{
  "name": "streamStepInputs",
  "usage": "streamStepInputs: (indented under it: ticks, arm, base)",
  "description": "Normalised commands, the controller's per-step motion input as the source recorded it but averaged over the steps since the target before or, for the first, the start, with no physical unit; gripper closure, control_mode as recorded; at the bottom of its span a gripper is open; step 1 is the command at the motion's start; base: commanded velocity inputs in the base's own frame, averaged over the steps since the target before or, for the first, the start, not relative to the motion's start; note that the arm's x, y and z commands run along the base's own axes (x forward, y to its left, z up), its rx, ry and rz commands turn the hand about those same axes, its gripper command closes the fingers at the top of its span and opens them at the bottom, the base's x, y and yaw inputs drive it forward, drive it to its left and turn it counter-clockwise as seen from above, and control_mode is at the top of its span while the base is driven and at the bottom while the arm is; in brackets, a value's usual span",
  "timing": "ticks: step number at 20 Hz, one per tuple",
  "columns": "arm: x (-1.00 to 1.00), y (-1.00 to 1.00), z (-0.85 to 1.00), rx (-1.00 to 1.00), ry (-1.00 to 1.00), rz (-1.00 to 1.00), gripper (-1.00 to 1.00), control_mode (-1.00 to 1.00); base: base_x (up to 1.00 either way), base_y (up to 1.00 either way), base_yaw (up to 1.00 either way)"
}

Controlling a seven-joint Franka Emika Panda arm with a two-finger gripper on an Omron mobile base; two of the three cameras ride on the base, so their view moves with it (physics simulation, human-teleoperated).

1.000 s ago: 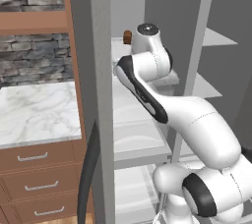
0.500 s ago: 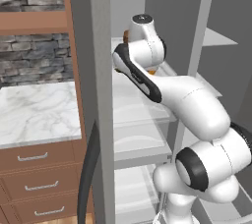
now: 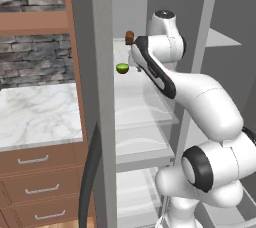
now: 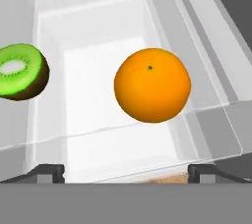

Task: Take the kiwi and orange from the fridge shelf and place them in the freezer drawer to begin freezing them.

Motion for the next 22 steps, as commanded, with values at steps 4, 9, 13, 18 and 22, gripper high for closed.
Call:
streamStepInputs:
  ticks: [4, 9, 13, 18, 22]
  arm:
    - [0.14, -0.27, -0.05, 0.00, 0.02, 0.00, -1.00, -1.00]
    - [0.21, -0.19, -0.21, 0.00, 0.02, 0.00, -1.00, -1.00]
    - [0.16, -0.08, -0.05, -0.01, 0.00, 0.00, -1.00, -1.00]
    - [0.33, 0.00, -0.06, -0.03, -0.06, 0.00, -1.00, -1.00]
    - [0.30, 0.00, -0.17, -0.02, -0.04, 0.00, -1.00, -1.00]
  base:
    - [0.00, 0.00, 0.00]
    - [0.00, 0.00, 0.00]
    - [0.00, 0.00, 0.00]
    - [0.00, 0.00, 0.00]
    - [0.00, 0.00, 0.00]
